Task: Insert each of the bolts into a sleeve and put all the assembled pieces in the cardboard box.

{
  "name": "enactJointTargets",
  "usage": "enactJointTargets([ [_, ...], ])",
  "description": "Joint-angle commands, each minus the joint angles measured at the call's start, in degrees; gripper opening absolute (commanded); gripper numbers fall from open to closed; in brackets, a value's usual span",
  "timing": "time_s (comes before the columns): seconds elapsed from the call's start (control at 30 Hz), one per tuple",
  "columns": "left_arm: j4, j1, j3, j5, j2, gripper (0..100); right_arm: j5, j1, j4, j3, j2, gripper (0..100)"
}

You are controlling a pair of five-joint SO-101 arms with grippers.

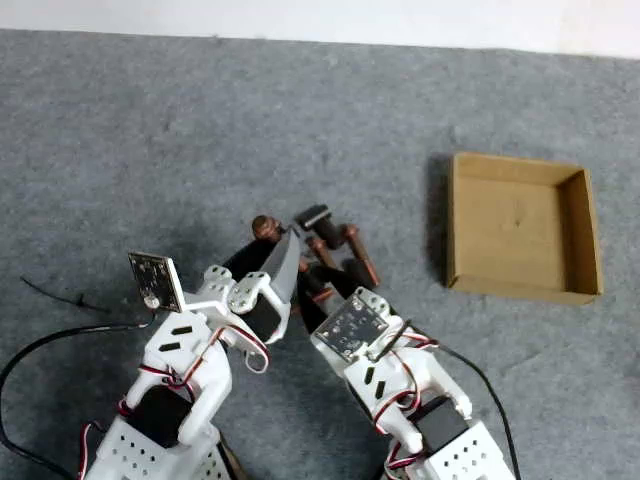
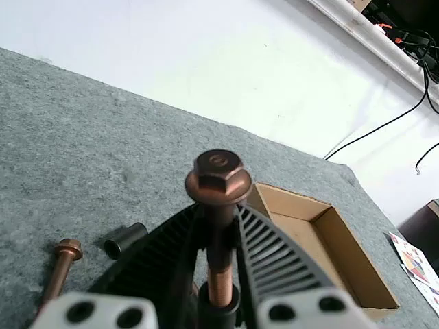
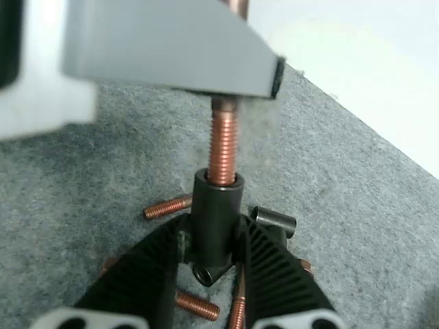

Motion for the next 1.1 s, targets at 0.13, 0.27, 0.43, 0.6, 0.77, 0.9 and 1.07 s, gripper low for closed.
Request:
enactJointTargets([
  [0.13,1.58,1.27,-2.15,0.09,-1.01,1,0.62,-0.66,-0.4,5.93,-0.48,0.7],
  [0.27,8.0,1.89,-2.51,0.0,-1.01,1,0.62,-0.57,-0.4,5.93,-0.57,0.7],
  [0.43,11.6,3.03,-4.09,0.0,-1.01,1,0.62,-0.48,-0.4,5.93,-0.57,0.7],
  [0.6,11.78,5.85,-3.38,-4.31,-1.01,1,0.62,-0.48,-0.4,5.93,-0.57,0.7],
  [0.77,12.31,6.73,-2.86,-4.84,-1.01,1,0.62,-0.4,-0.4,5.93,-0.57,0.7],
  [0.9,12.31,6.64,-2.86,-4.92,-1.01,1,0.62,-0.4,-0.4,5.93,-0.48,0.7],
  [1.07,12.4,6.55,-2.77,-4.92,-1.01,14,0.44,-0.48,-0.31,5.93,-0.48,0.7],
])
